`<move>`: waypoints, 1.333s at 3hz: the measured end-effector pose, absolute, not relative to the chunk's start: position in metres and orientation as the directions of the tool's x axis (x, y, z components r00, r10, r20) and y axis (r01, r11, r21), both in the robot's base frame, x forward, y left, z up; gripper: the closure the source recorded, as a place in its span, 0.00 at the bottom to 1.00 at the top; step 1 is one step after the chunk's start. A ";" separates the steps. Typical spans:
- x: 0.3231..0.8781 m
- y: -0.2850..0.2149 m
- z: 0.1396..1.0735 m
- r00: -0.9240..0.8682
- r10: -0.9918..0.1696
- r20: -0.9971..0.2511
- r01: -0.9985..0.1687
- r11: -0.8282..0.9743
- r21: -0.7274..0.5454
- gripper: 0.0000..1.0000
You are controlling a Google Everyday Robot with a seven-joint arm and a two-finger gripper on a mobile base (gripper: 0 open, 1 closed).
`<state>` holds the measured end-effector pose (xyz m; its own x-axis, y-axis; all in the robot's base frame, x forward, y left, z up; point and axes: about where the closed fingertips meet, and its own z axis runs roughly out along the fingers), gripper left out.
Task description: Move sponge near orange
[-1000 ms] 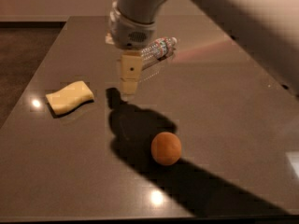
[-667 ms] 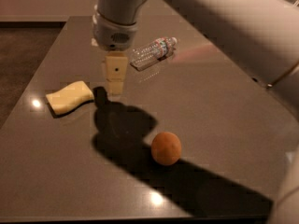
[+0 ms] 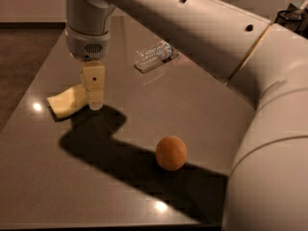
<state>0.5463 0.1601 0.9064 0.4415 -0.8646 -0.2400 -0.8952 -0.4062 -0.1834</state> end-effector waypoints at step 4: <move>0.552 0.209 0.853 0.519 -0.847 -0.111 -0.855 -0.513 -0.083 0.00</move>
Offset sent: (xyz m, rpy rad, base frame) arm 0.0034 0.0415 -0.0458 -0.1395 0.0313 0.0848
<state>0.5516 0.2090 0.8534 0.5193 -0.8474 -0.1110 -0.8545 -0.5128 -0.0828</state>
